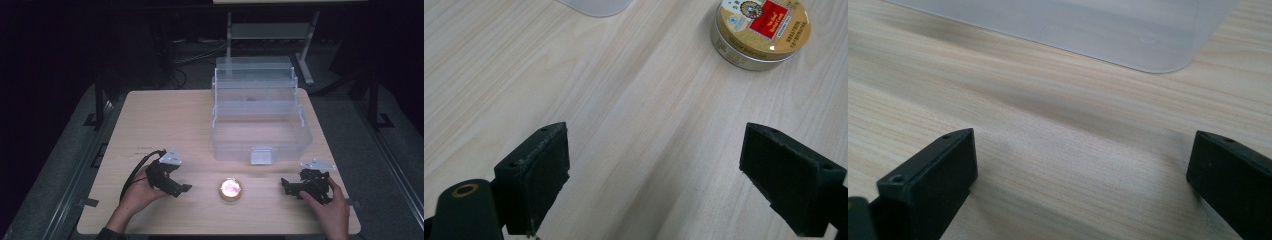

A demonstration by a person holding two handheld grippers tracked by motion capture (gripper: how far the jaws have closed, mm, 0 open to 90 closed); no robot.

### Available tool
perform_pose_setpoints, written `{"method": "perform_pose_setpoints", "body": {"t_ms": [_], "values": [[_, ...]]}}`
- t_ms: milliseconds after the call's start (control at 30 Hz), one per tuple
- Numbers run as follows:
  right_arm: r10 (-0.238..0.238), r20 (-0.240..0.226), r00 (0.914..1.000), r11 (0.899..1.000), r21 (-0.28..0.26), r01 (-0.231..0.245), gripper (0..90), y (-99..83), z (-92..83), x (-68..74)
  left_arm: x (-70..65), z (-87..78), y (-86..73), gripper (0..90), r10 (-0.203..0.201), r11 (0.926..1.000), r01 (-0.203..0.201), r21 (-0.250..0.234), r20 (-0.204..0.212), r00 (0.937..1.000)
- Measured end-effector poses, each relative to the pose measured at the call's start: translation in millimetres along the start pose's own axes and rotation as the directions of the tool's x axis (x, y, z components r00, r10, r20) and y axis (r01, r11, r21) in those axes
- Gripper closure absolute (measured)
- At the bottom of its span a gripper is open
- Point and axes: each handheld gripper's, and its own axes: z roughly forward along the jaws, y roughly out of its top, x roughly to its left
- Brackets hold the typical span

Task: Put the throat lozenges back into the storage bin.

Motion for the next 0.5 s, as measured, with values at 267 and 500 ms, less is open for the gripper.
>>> {"method": "perform_pose_setpoints", "body": {"t_ms": [267, 500], "values": [[0.0, 0.0, 1.0, 1.0, 0.0, 0.0, 0.0, 0.0, 0.0, 0.0, -3.1, 3.3, 6.9, 12.1, 0.009, 0.9999, -0.009, 0.006, 0.02, 0.9998], [0.0, 0.0, 1.0, 1.0, 0.0, 0.0, 0.0, 0.0, 0.0, 0.0, -5.2, 6.6, 13.8, 12.1, 0.019, 0.9998, -0.019, 0.01, 0.032, 0.9993]]}}
